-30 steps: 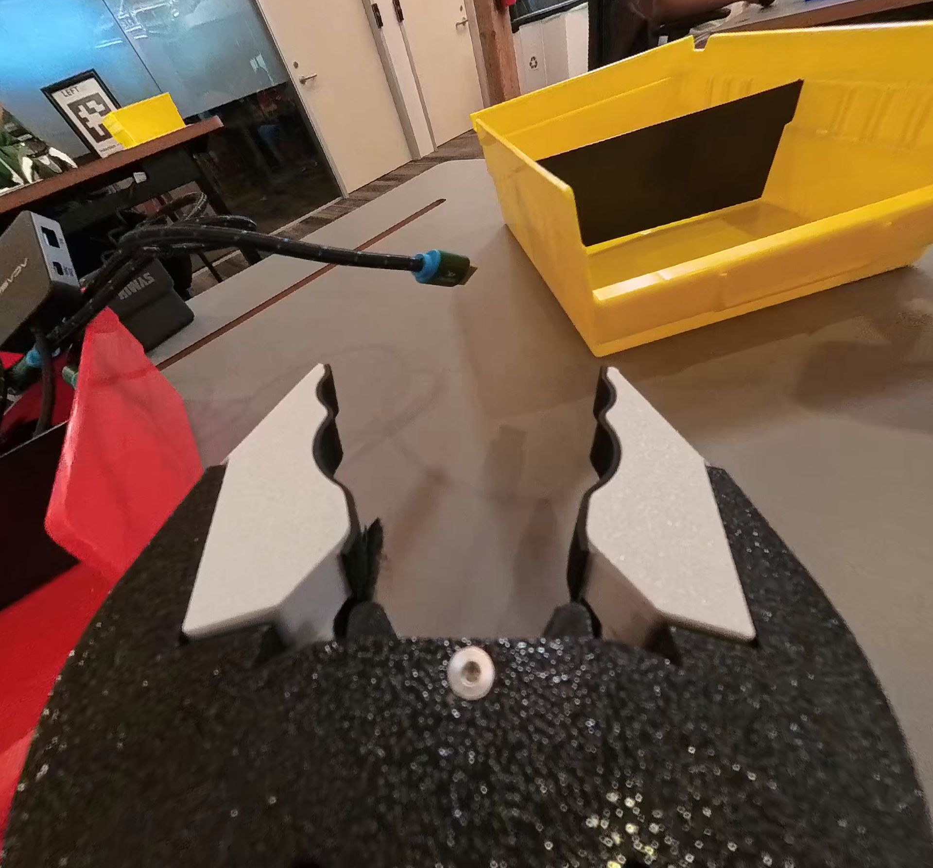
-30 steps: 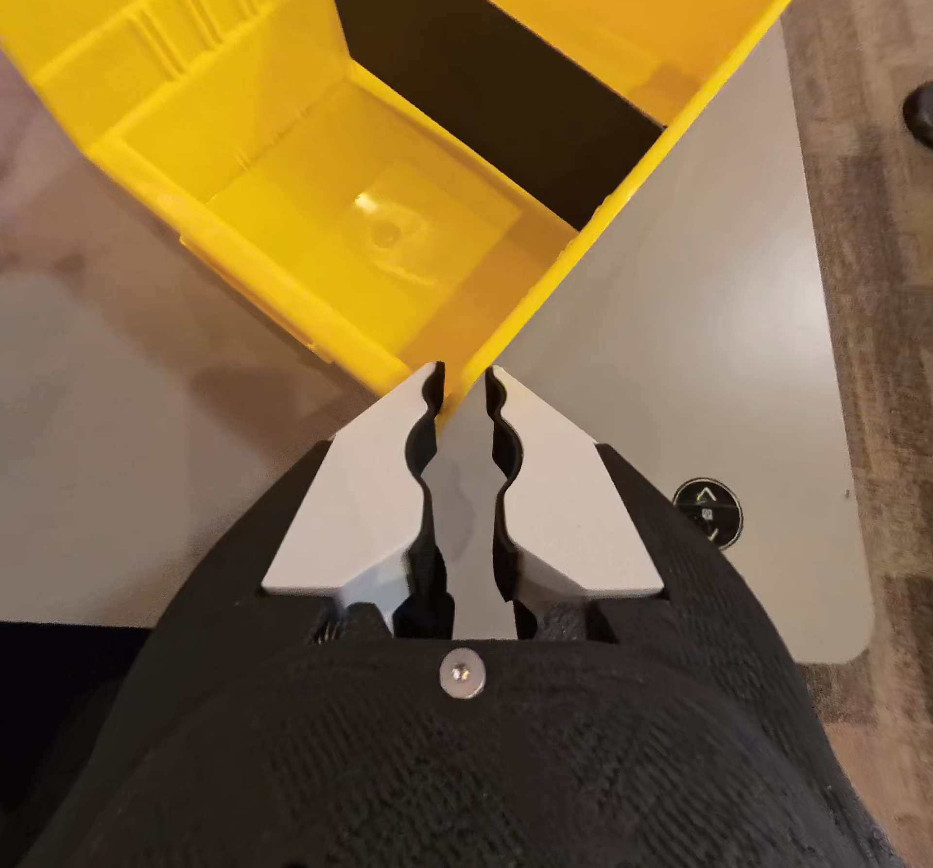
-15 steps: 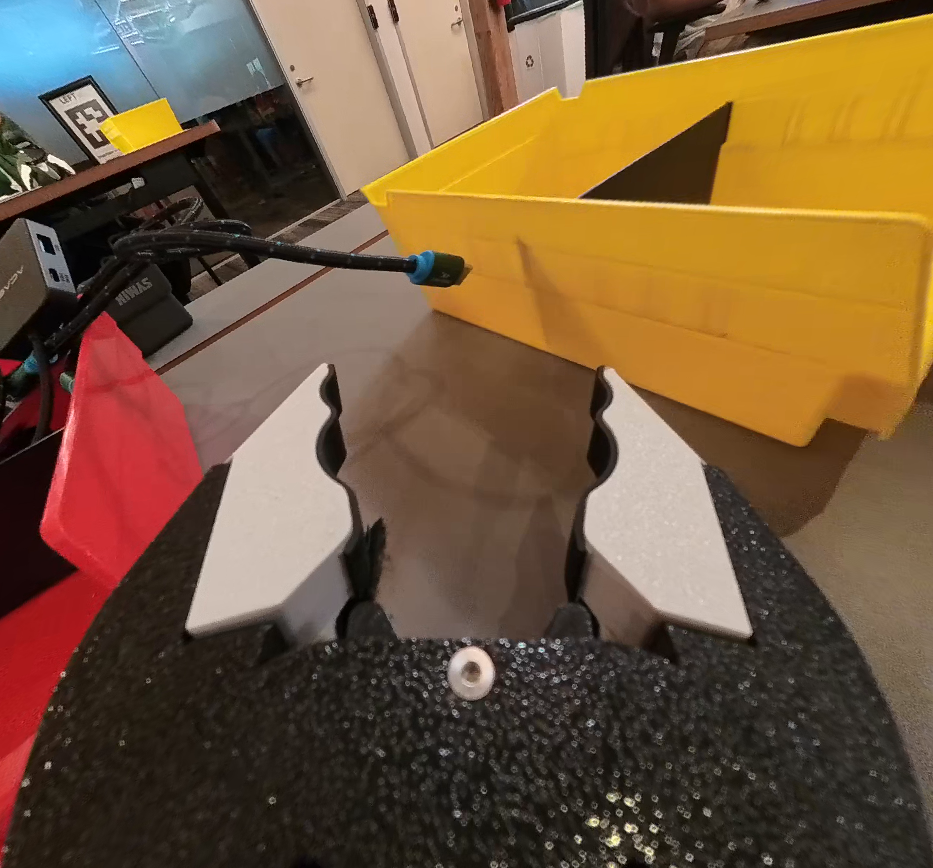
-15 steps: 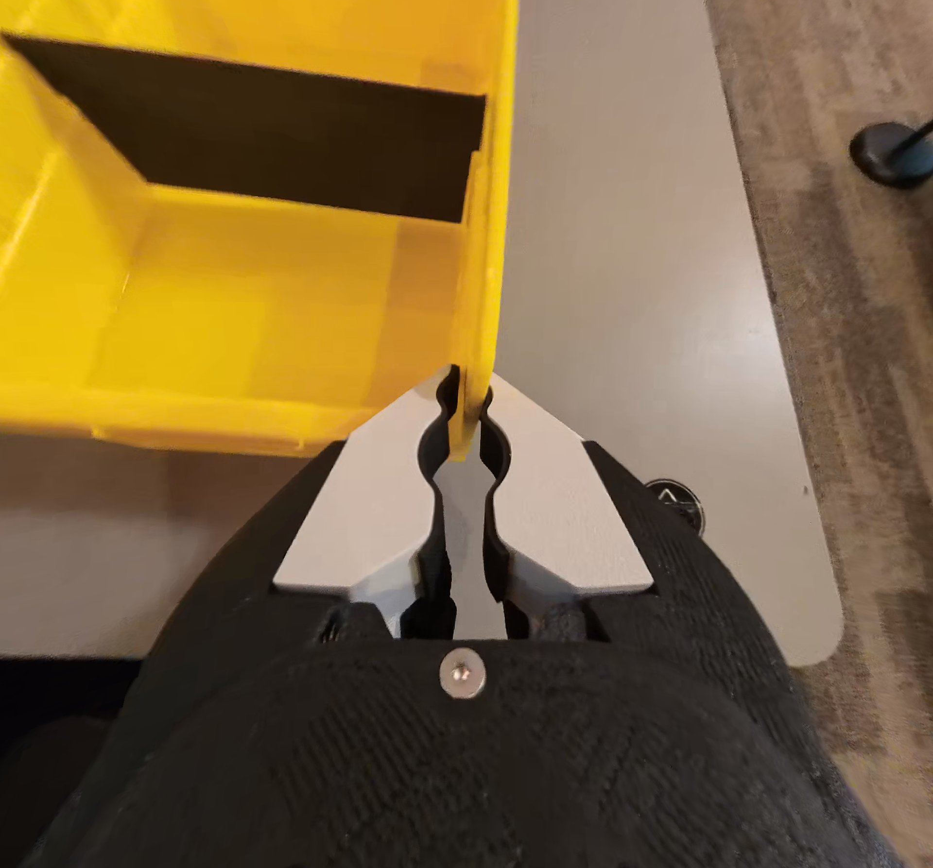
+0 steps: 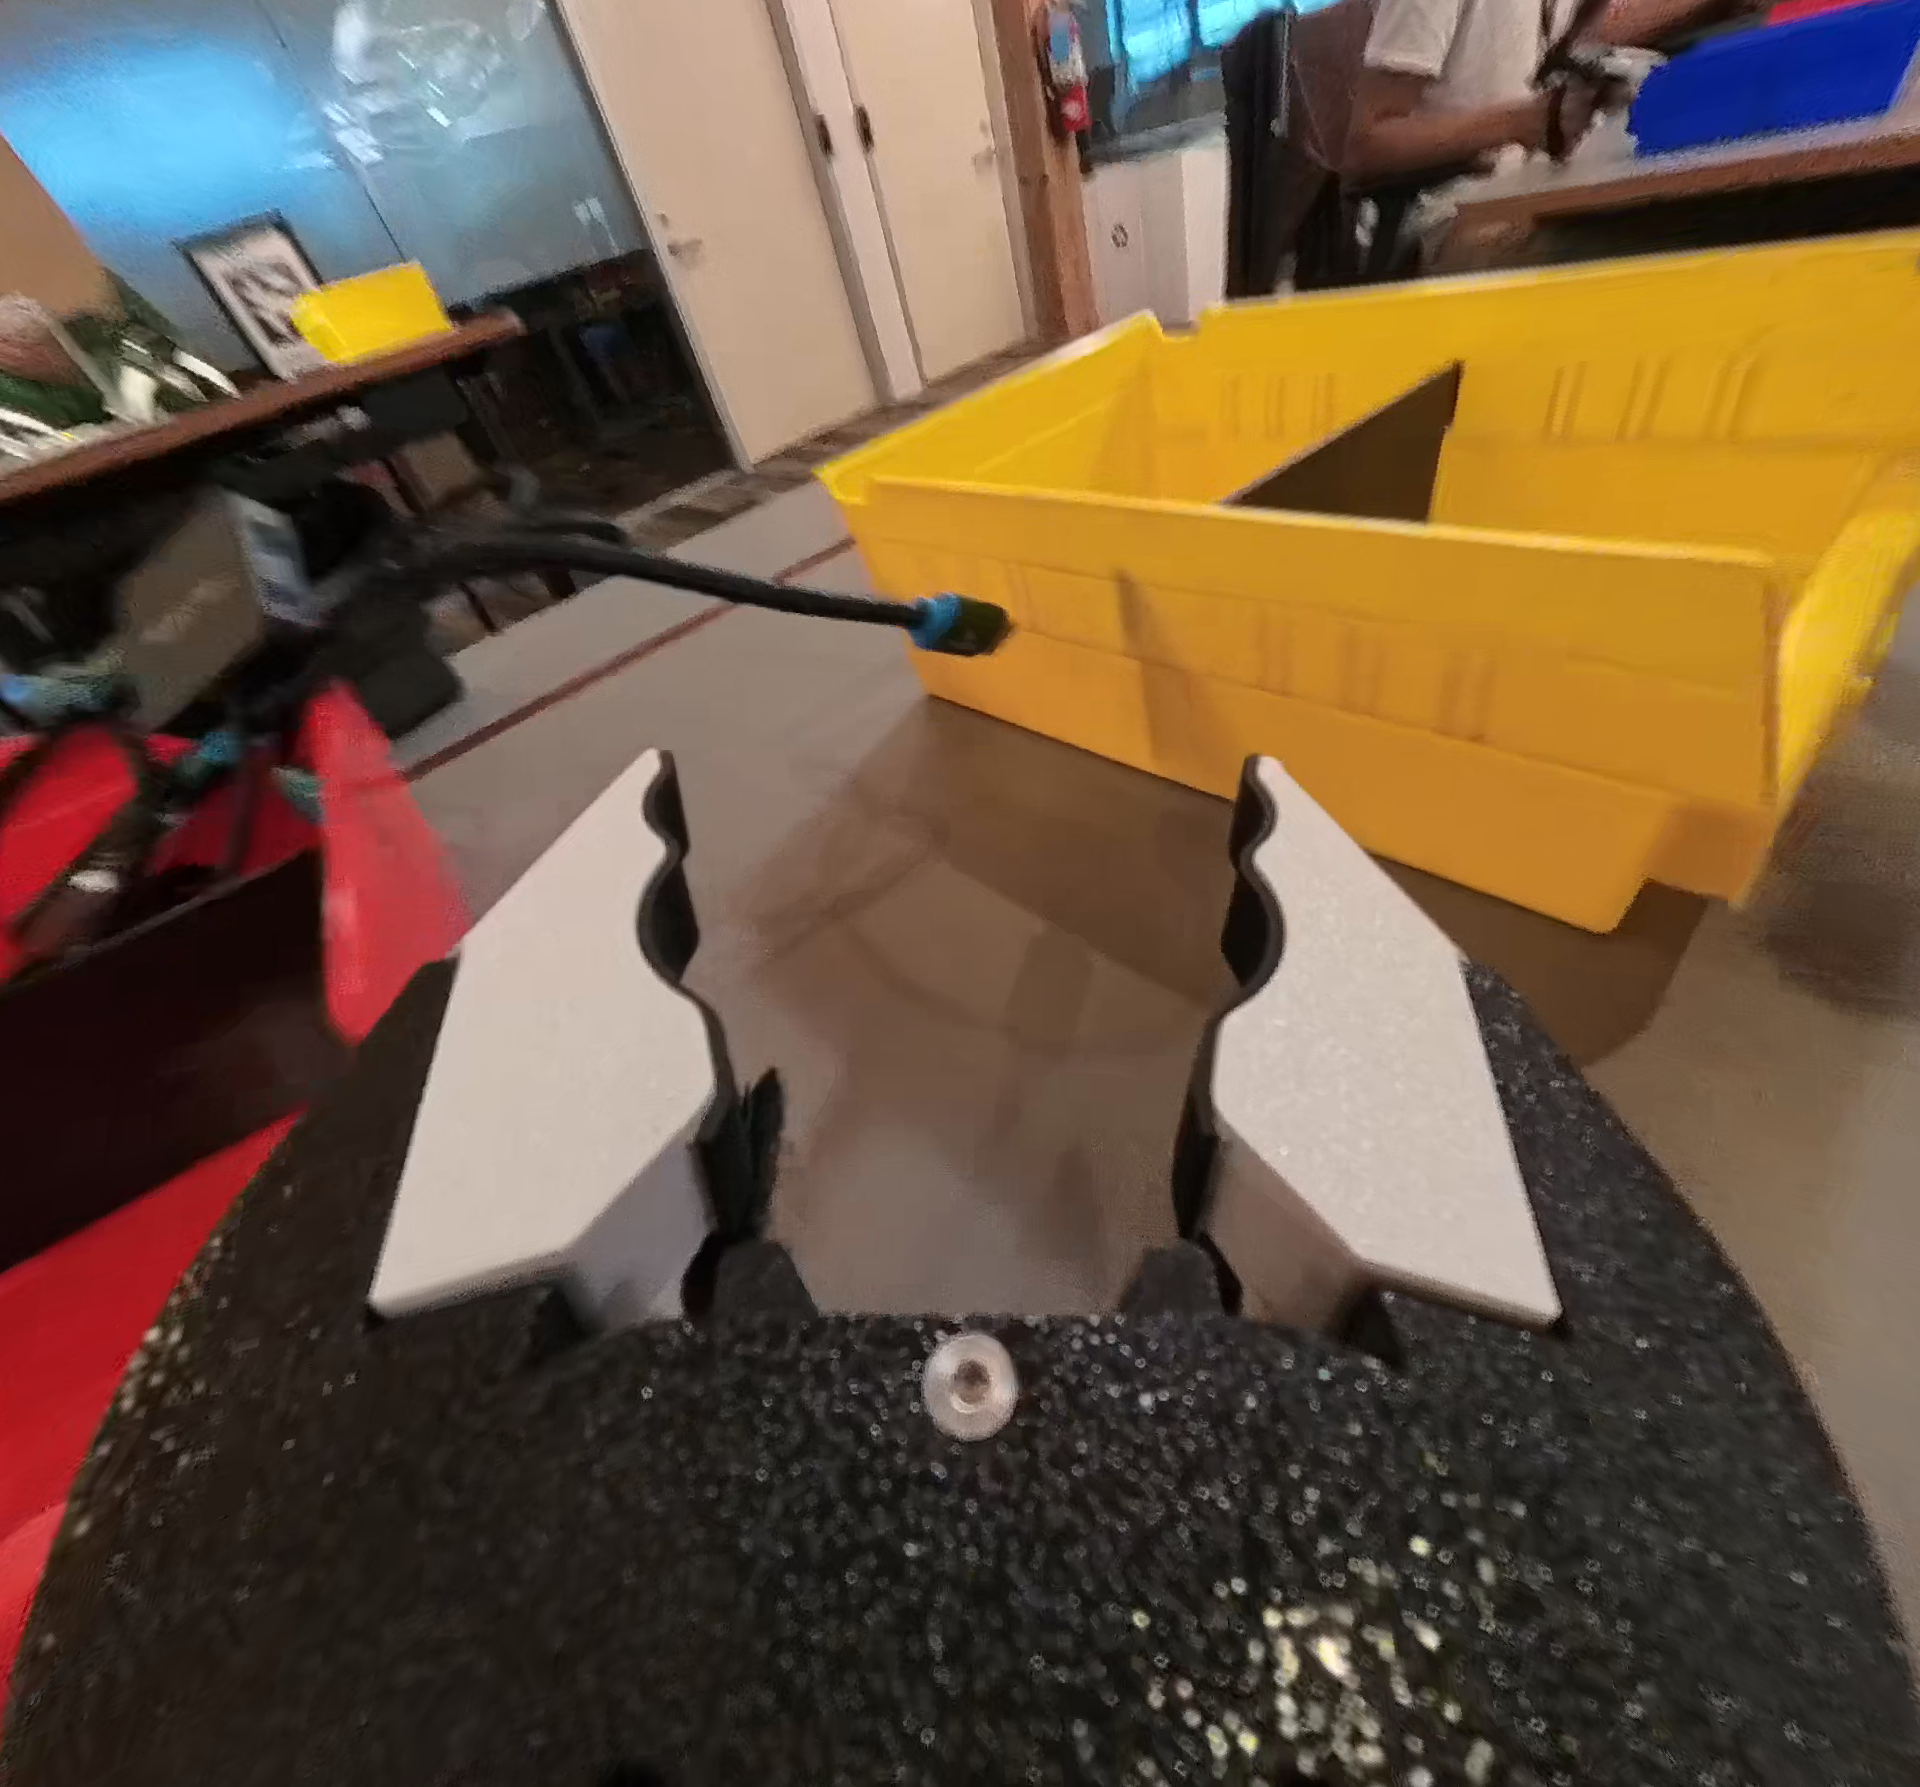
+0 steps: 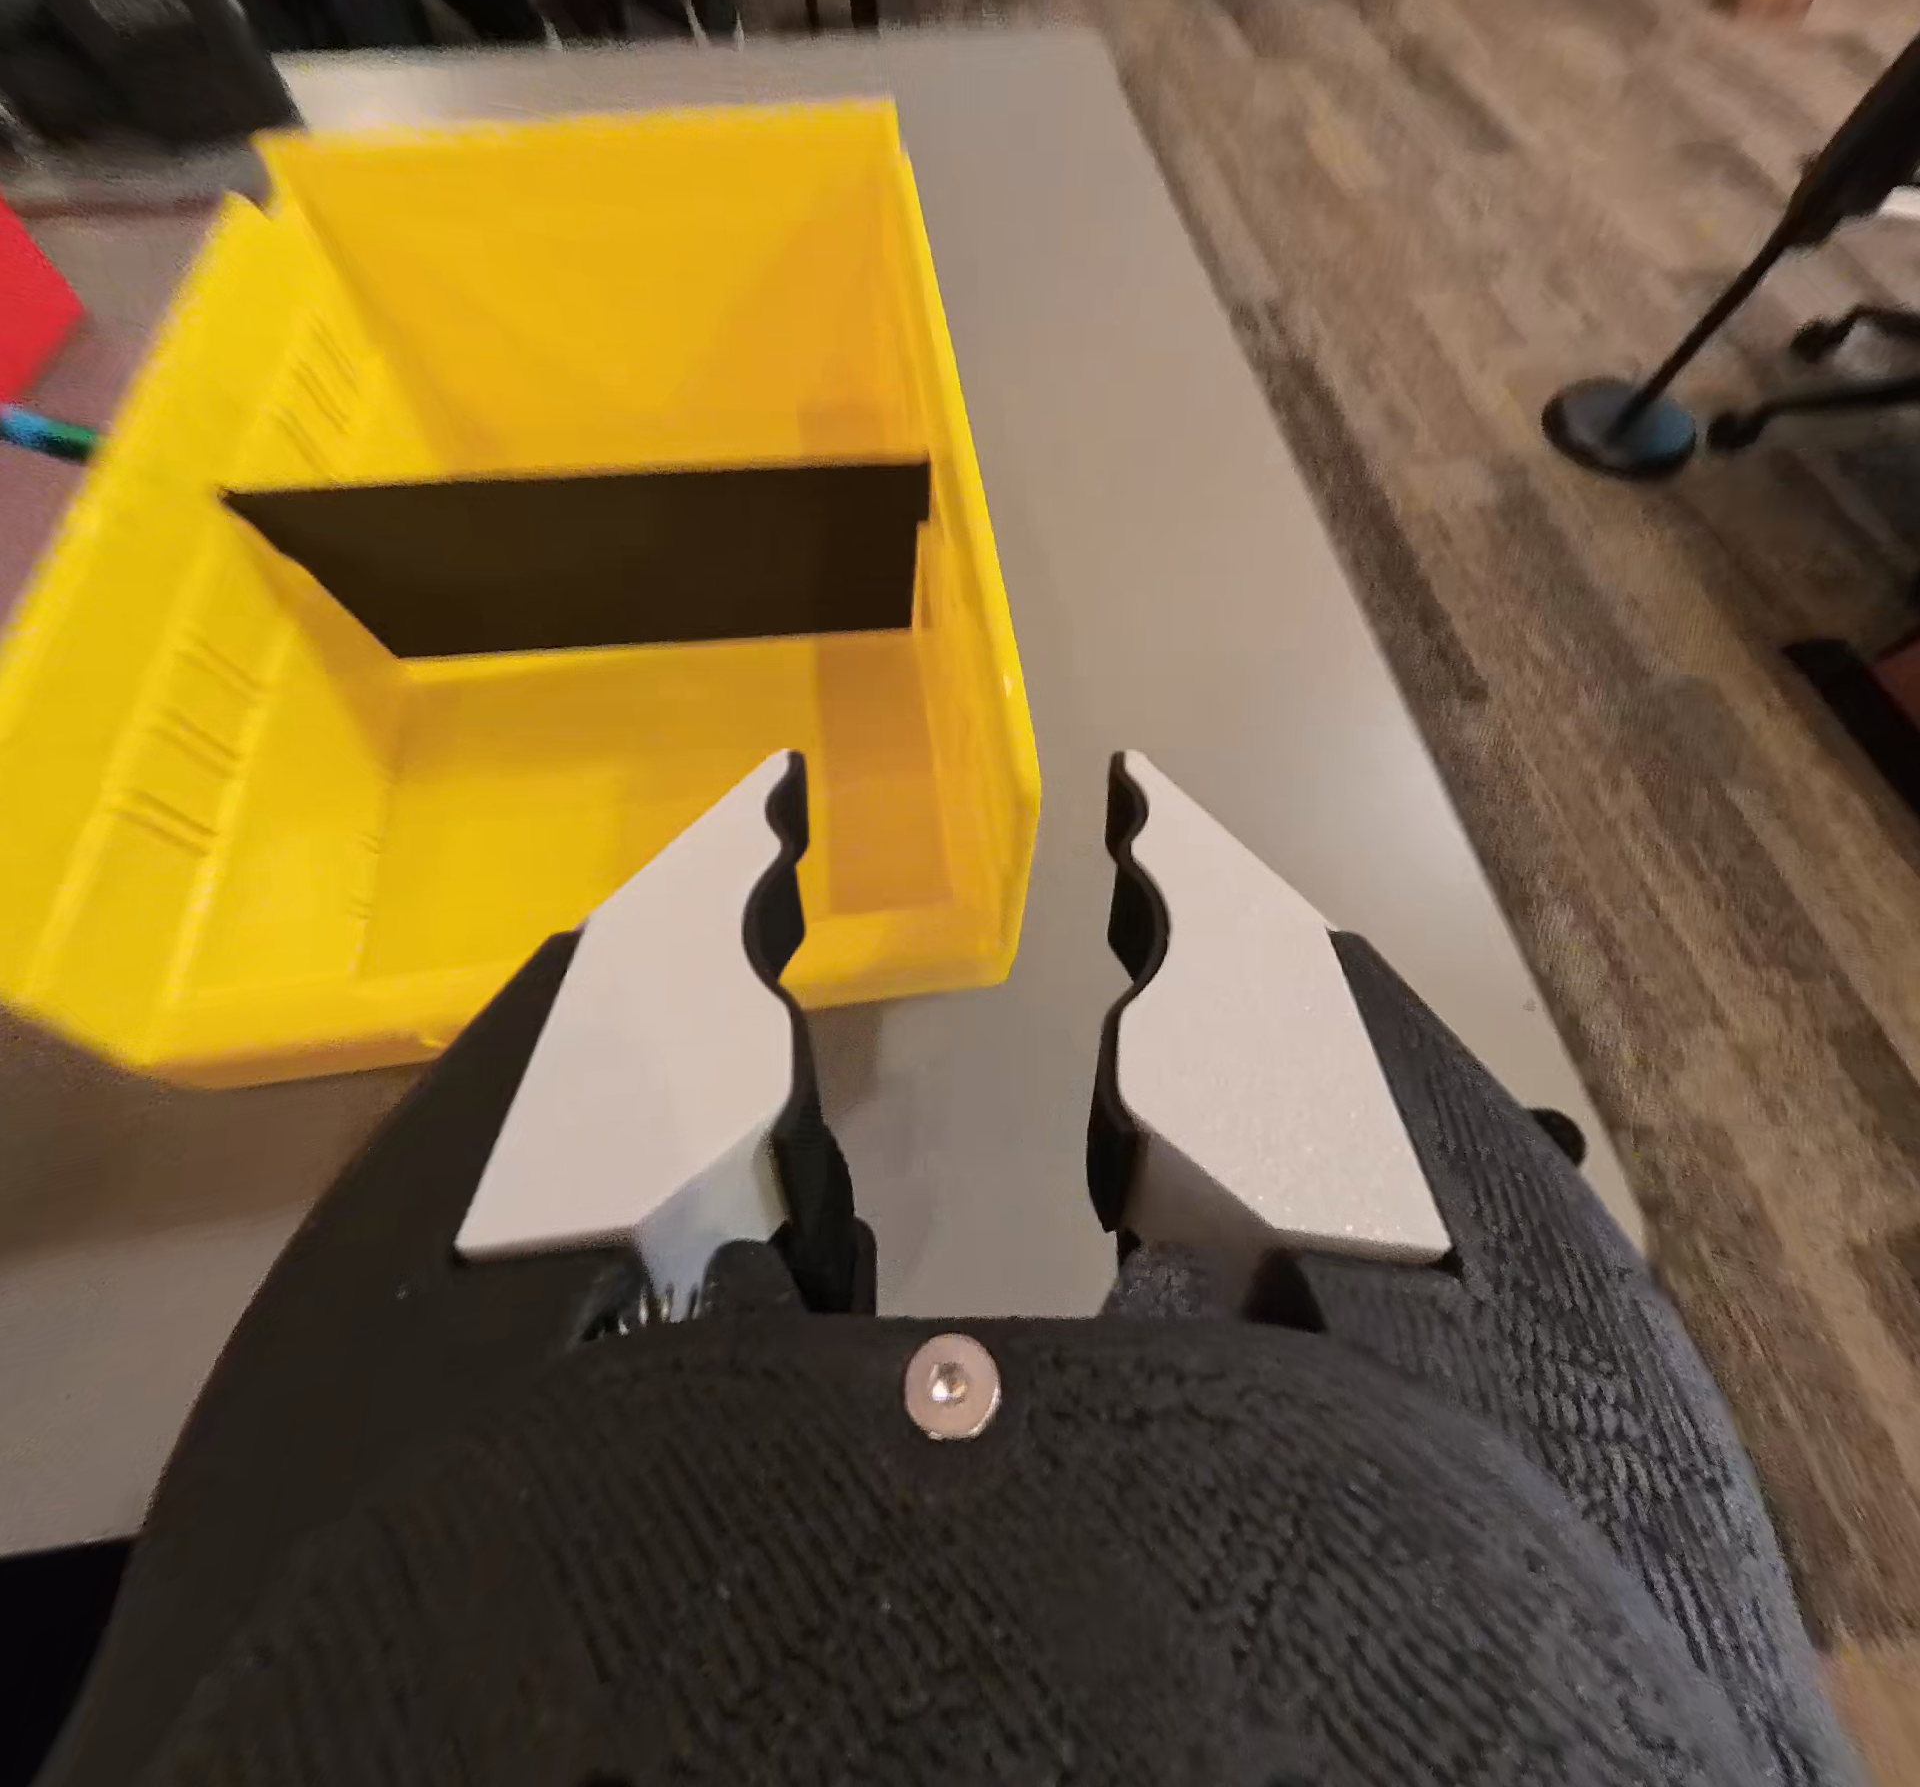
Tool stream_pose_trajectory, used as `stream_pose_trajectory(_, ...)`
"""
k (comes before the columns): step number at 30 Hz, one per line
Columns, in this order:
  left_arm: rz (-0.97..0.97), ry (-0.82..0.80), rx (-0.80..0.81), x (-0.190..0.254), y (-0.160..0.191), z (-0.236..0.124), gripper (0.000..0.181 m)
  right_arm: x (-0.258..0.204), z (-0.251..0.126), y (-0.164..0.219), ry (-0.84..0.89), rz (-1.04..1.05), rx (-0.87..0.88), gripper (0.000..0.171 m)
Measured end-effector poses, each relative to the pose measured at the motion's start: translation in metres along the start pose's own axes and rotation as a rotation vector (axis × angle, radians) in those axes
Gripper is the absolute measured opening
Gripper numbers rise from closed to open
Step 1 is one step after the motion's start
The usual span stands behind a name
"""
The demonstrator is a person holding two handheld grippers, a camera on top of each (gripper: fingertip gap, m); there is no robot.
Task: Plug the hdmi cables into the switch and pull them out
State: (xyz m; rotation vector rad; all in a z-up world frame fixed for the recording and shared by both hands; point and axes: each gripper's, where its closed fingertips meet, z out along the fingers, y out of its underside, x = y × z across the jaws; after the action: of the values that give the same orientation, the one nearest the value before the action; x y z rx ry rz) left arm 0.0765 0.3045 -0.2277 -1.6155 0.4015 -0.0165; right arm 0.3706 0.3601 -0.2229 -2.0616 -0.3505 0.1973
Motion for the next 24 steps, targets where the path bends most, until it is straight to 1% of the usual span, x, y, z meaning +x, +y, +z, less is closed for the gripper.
stream_pose_trajectory(2,-0.011,-0.09,0.078,-0.023,-0.018,-0.026,0.098,-0.003,-0.022,-0.025,0.006,-0.021,0.115,0.061)
stream_pose_trajectory(5,-0.017,-0.285,0.192,-0.079,-0.036,-0.069,0.084,-0.008,-0.049,-0.053,0.035,-0.08,0.258,0.062)
stream_pose_trajectory(7,-0.01,-0.437,0.181,-0.127,-0.036,-0.092,0.082,-0.015,-0.058,-0.063,0.034,-0.107,0.306,0.061)
stream_pose_trajectory(8,-0.022,-0.5,0.151,-0.151,-0.031,-0.103,0.084,-0.019,-0.059,-0.066,0.029,-0.116,0.316,0.061)
stream_pose_trajectory(11,-0.079,-0.67,-0.006,-0.222,-0.001,-0.128,0.1,-0.03,-0.057,-0.067,-0.001,-0.14,0.307,0.061)
stream_pose_trajectory(12,-0.105,-0.7,-0.059,-0.241,0.013,-0.133,0.106,-0.033,-0.055,-0.065,-0.005,-0.15,0.295,0.061)
stream_pose_trajectory(13,-0.132,-0.714,-0.106,-0.256,0.026,-0.135,0.107,-0.034,-0.053,-0.064,-0.005,-0.161,0.283,0.061)
stream_pose_trajectory(15,-0.18,-0.706,-0.212,-0.276,0.055,-0.134,0.105,-0.037,-0.051,-0.063,-0.003,-0.182,0.269,0.061)
stream_pose_trajectory(17,-0.218,-0.667,-0.311,-0.286,0.081,-0.129,0.096,-0.04,-0.05,-0.062,-0.009,-0.192,0.261,0.061)
stream_pose_trajectory(18,-0.229,-0.649,-0.343,-0.288,0.09,-0.126,0.089,-0.041,-0.05,-0.062,-0.013,-0.196,0.261,0.061)
stream_pose_trajectory(20,-0.229,-0.636,-0.358,-0.291,0.097,-0.124,0.064,-0.042,-0.051,-0.063,-0.015,-0.205,0.263,0.061)
stream_pose_trajectory(22,-0.207,-0.639,-0.35,-0.294,0.096,-0.125,0.024,-0.042,-0.052,-0.063,-0.012,-0.209,0.264,0.06)
stream_pose_trajectory(24,-0.182,-0.607,-0.35,-0.288,0.097,-0.122,0.011,-0.042,-0.052,-0.063,-0.014,-0.208,0.264,0.059)
